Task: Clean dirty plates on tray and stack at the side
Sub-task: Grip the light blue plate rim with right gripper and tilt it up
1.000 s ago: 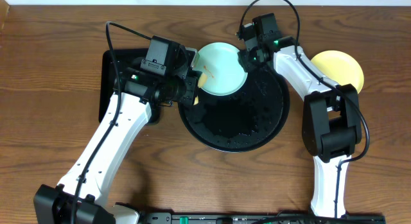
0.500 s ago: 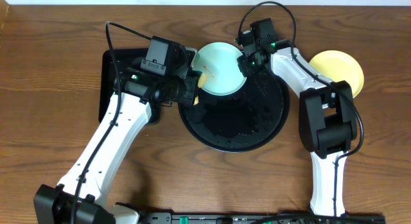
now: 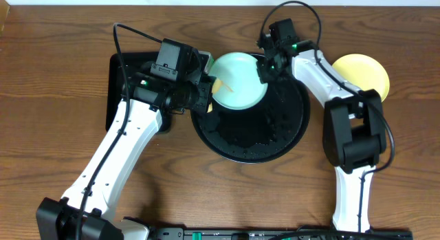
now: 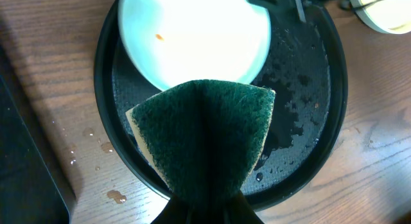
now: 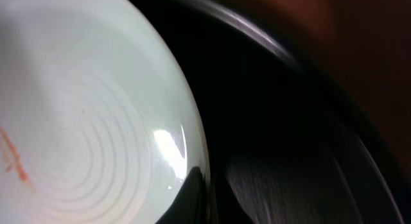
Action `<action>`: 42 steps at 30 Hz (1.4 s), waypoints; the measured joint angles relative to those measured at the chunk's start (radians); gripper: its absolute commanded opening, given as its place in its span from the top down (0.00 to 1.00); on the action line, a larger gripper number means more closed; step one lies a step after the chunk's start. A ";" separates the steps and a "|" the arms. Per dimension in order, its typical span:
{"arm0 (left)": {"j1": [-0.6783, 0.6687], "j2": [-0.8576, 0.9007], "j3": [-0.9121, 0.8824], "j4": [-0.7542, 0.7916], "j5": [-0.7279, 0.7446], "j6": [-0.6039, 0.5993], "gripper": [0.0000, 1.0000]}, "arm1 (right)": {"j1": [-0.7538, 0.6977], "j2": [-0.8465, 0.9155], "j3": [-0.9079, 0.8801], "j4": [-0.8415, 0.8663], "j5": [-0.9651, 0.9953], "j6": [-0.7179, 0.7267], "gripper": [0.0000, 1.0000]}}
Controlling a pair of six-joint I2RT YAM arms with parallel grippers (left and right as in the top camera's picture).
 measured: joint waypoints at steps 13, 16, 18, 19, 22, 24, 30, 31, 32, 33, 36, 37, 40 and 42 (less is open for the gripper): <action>0.000 0.000 0.000 0.000 -0.001 0.000 0.92 | 0.000 -0.142 -0.081 -0.245 0.199 0.217 0.99; 0.000 0.000 0.000 0.000 0.000 0.000 0.92 | 0.000 -0.141 -0.140 -0.213 0.204 0.235 0.85; 0.000 0.000 0.000 0.000 0.000 0.000 0.92 | 0.000 -0.141 -0.162 -0.200 0.209 0.236 0.75; 0.000 0.000 0.000 0.000 0.000 0.000 0.92 | 0.000 -0.141 -0.166 -0.198 0.210 0.239 0.71; 0.000 0.000 0.000 0.000 0.000 0.000 0.92 | 0.000 -0.141 -0.170 -0.187 0.211 0.235 0.68; 0.000 0.000 0.000 0.000 0.000 0.000 0.92 | 0.000 -0.141 -0.170 -0.182 0.211 0.234 0.70; 0.000 0.000 0.000 0.000 0.000 0.000 0.92 | 0.000 -0.141 -0.195 -0.104 0.211 0.229 0.69; 0.000 0.000 0.000 0.000 0.000 0.000 0.92 | 0.000 -0.141 -0.200 -0.093 0.211 0.227 0.69; 0.000 0.000 0.000 0.000 0.000 0.000 0.92 | 0.000 -0.141 -0.211 -0.073 0.211 0.225 0.69; 0.000 0.000 0.000 0.000 0.000 0.000 0.92 | 0.000 -0.141 -0.219 -0.055 0.211 0.221 0.69; 0.000 0.000 0.000 0.000 0.000 0.000 0.93 | -0.002 -0.141 -0.246 -0.007 0.210 0.203 0.71; 0.000 0.000 0.000 0.000 0.000 0.000 0.92 | -0.004 -0.141 -0.252 0.003 0.208 0.194 0.71; 0.000 0.000 0.000 0.000 0.000 0.000 0.92 | -0.017 -0.141 -0.256 0.019 0.184 0.159 0.73; 0.000 0.000 0.000 0.000 0.000 0.000 0.92 | -0.032 -0.141 -0.256 0.028 0.151 0.134 0.75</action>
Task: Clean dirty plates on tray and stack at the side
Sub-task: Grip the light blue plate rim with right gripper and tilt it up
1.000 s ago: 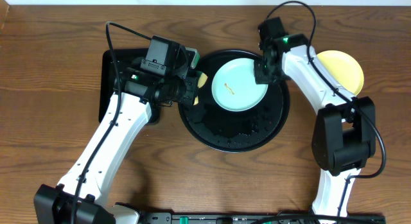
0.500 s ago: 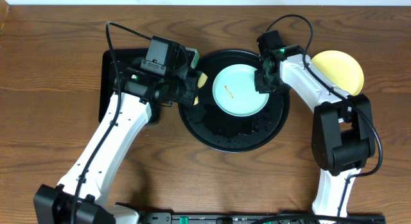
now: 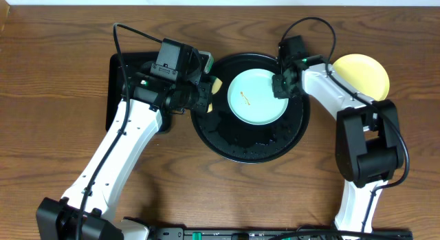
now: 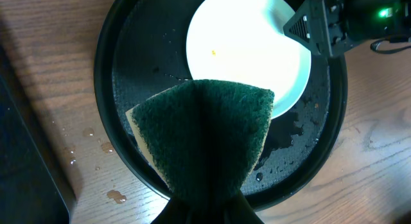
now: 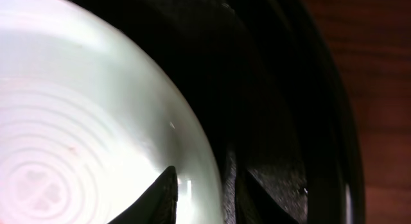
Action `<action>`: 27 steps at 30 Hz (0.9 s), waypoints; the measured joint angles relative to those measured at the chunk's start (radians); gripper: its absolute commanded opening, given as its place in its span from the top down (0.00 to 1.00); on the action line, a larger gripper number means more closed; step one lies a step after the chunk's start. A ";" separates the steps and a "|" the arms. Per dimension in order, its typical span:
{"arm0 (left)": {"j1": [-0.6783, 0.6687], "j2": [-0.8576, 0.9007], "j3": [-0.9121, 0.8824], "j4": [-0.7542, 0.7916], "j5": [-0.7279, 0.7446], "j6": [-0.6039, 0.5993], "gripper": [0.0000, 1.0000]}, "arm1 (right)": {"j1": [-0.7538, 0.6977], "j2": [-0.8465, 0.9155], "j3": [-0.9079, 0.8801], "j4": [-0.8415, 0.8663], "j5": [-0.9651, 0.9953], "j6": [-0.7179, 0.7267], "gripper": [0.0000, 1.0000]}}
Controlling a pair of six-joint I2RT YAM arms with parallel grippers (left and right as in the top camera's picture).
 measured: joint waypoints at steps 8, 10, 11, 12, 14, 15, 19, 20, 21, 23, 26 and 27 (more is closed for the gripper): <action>0.000 0.000 0.000 0.000 0.000 0.000 0.92 | -0.081 0.000 -0.014 0.029 -0.184 -0.121 0.81; 0.000 0.000 0.000 0.000 0.000 0.000 0.92 | -0.093 0.000 -0.031 0.050 -0.208 -0.138 0.82; 0.000 0.000 0.000 0.000 0.000 0.000 0.92 | -0.098 0.000 -0.040 0.063 -0.216 -0.143 0.82; 0.000 0.000 0.000 0.000 0.000 0.000 0.92 | -0.103 0.000 -0.047 0.071 -0.227 -0.146 0.82; 0.000 0.000 0.000 0.000 0.000 0.000 0.92 | -0.107 0.000 -0.053 0.080 -0.240 -0.155 0.83; 0.000 0.000 0.000 0.000 0.000 0.000 0.92 | -0.108 0.000 -0.053 0.082 -0.246 -0.158 0.85; 0.000 0.000 0.000 0.000 0.000 0.000 0.92 | -0.109 0.000 -0.055 0.084 -0.255 -0.164 0.85; 0.000 0.000 0.000 0.000 0.000 0.000 0.92 | -0.108 0.000 -0.055 0.084 -0.256 -0.165 0.85; 0.000 0.000 0.000 0.000 0.000 0.000 0.92 | -0.108 0.000 -0.055 0.084 -0.256 -0.167 0.90; 0.000 0.000 0.000 0.000 0.000 0.000 0.92 | -0.107 0.000 -0.056 0.085 -0.262 -0.179 0.99; 0.000 0.000 0.000 0.000 0.000 0.000 0.92 | -0.103 0.000 -0.056 0.087 -0.265 -0.179 0.99; 0.000 0.000 0.000 0.002 0.000 0.000 0.92 | -0.103 0.000 -0.056 0.088 -0.267 -0.178 0.99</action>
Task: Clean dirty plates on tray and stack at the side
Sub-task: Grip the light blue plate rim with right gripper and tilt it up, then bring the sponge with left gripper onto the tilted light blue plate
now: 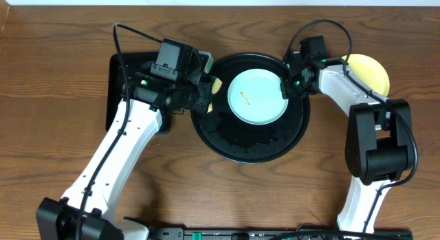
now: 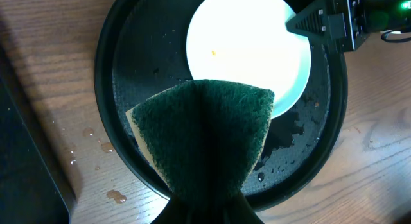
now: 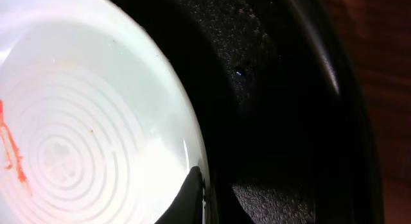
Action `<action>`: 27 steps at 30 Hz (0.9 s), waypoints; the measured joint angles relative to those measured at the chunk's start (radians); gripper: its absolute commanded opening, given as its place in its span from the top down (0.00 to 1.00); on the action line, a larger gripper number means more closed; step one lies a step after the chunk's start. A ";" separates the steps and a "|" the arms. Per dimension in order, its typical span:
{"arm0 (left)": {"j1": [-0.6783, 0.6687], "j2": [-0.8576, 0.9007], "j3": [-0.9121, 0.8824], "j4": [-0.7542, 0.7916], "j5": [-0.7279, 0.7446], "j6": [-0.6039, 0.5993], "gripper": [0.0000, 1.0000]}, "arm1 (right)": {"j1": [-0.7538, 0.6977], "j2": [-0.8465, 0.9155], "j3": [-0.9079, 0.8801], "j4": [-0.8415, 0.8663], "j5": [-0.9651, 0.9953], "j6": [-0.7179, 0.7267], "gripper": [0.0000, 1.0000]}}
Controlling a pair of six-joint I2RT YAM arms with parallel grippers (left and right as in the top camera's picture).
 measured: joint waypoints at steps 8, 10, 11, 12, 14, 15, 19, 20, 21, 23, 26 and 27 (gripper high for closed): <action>0.000 0.000 0.000 0.103 0.000 -0.031 0.92 | 0.000 -0.043 -0.002 -0.100 0.018 0.084 0.99; -0.002 0.000 0.000 0.144 0.000 -0.064 0.92 | 0.000 -0.072 -0.003 -0.146 0.033 0.122 0.99; -0.005 0.000 0.000 0.159 -0.001 -0.080 0.92 | 0.000 -0.084 -0.003 -0.166 0.043 0.139 0.99; -0.008 0.000 0.000 0.172 -0.003 -0.096 0.92 | 0.000 -0.094 -0.003 -0.184 0.051 0.156 0.99; -0.026 0.000 0.000 0.196 -0.005 -0.123 0.92 | 0.000 -0.104 -0.003 -0.206 0.069 0.187 0.99; -0.042 0.002 0.000 0.206 -0.007 -0.132 0.92 | 0.000 -0.105 -0.004 -0.209 0.077 0.200 0.99; -0.113 0.034 0.000 0.222 -0.007 -0.154 0.92 | 0.001 -0.105 -0.015 -0.211 0.093 0.235 0.99; -0.134 0.052 0.000 0.224 -0.007 -0.157 0.92 | 0.002 -0.105 -0.015 -0.211 0.096 0.240 0.99; -0.154 0.075 0.000 0.225 -0.006 -0.158 0.92 | 0.004 -0.105 -0.016 -0.210 0.101 0.243 0.99; -0.183 0.116 0.000 0.229 -0.006 -0.158 0.92 | 0.006 -0.105 -0.016 -0.208 0.114 0.247 0.99; -0.212 0.186 0.000 0.242 -0.007 -0.159 0.92 | 0.008 -0.105 -0.036 -0.163 0.143 0.252 0.99; -0.218 0.206 0.000 0.249 -0.007 -0.159 0.92 | 0.007 -0.105 -0.050 -0.134 0.149 0.253 0.99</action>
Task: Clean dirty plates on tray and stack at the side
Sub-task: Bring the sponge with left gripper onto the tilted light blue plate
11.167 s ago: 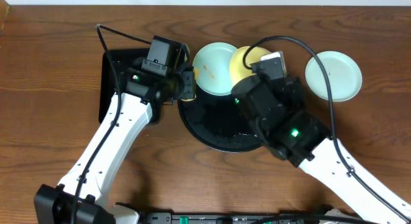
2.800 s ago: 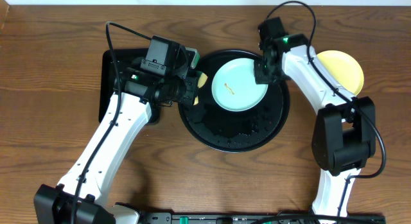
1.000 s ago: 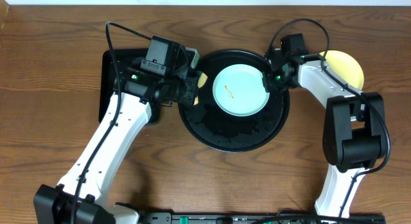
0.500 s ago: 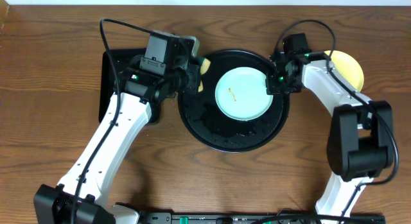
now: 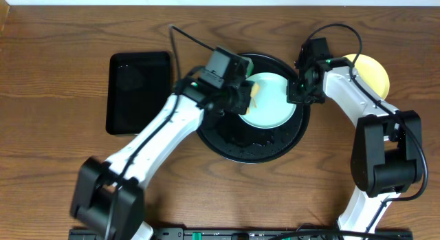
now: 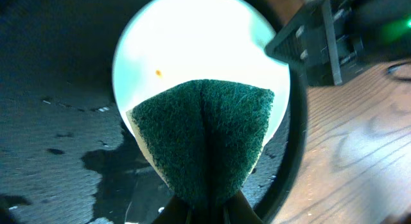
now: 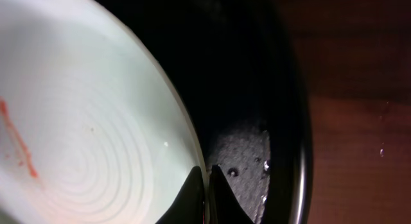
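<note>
A mint-green plate [image 5: 273, 106] lies in the round black tray [image 5: 227, 142]; it carries an orange streak [image 7: 16, 144]. My right gripper [image 7: 208, 182] is shut on the plate's right rim, one finger over it and one under. The same gripper [image 5: 300, 93] sits at the tray's right side. My left gripper [image 6: 204, 210] is shut on a folded green sponge [image 6: 202, 137] with a yellow backing. The sponge [image 5: 252, 97] hangs over the plate's left part, close to a small orange spot [image 6: 158, 72]. Whether it touches the plate I cannot tell.
A yellow plate [image 5: 370, 72] lies on the wood to the right of the round tray, behind my right arm. A black rectangular tray [image 5: 139, 92] stands at the far left. Water drops and wet patches [image 6: 103, 156] cover the round tray's floor.
My left arm has moved right, from the round tray's left edge to above the mint plate, carrying the sponge. The right gripper still grips the plate's rim; the plate sits slightly further right.
At first the right gripper held the mint plate at the tray's upper left, by the waiting sponge. Then the plate lay in the tray's middle, still gripped, with the sponge at the left edge. Now the sponge is over the plate.
</note>
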Action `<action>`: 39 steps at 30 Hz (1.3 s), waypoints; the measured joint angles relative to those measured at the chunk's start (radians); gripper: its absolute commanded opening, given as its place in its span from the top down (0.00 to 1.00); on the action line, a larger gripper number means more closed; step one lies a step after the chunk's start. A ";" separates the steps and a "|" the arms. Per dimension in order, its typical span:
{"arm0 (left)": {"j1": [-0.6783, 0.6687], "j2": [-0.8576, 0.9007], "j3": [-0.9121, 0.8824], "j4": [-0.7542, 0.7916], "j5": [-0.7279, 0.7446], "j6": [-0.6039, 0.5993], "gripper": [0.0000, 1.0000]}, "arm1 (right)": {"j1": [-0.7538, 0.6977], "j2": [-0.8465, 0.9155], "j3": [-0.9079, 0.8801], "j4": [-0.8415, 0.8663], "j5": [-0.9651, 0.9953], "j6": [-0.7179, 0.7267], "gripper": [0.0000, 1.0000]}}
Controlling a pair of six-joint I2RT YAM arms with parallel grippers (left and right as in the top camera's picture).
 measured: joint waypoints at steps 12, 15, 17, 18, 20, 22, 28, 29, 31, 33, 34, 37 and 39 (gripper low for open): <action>-0.043 0.056 -0.002 0.130 -0.002 -0.021 0.92 | 0.000 -0.028 -0.139 0.210 0.000 0.004 0.99; -0.053 0.062 -0.002 0.143 -0.022 -0.022 0.92 | 0.000 -0.028 -0.140 0.212 0.000 0.004 0.99; -0.060 0.076 -0.002 0.149 -0.036 -0.022 0.92 | 0.000 -0.028 -0.140 0.212 0.000 0.004 0.99; -0.064 0.086 -0.002 0.153 -0.040 -0.022 0.92 | 0.000 -0.028 -0.140 0.212 0.000 0.004 0.99; -0.071 0.110 -0.002 0.169 -0.045 -0.022 0.92 | 0.000 -0.028 -0.140 0.212 0.000 0.004 0.99; -0.080 0.138 -0.002 0.191 -0.055 -0.022 0.92 | 0.000 -0.028 -0.140 0.212 -0.001 0.004 0.99; -0.102 0.204 -0.002 0.226 -0.110 -0.022 0.92 | 0.000 -0.028 -0.141 0.212 -0.001 0.004 0.99; -0.103 0.214 -0.002 0.226 -0.117 -0.022 0.92 | 0.000 -0.028 -0.141 0.212 -0.001 0.004 0.99; -0.103 0.232 -0.002 0.230 -0.124 -0.022 0.92 | -0.001 -0.028 -0.141 0.212 -0.001 0.004 0.99; -0.103 0.251 -0.002 0.245 -0.129 -0.022 0.92 | -0.001 -0.028 -0.141 0.212 -0.001 0.004 0.99; -0.103 0.262 -0.002 0.253 -0.131 -0.022 0.92 | -0.001 -0.028 -0.141 0.212 -0.001 0.004 0.99; -0.103 0.293 -0.002 0.286 -0.138 -0.022 0.92 | -0.001 -0.028 -0.141 0.212 -0.001 0.004 0.99; -0.103 0.311 -0.002 0.304 -0.139 -0.022 0.92 | -0.001 -0.028 -0.141 0.212 -0.001 0.004 0.99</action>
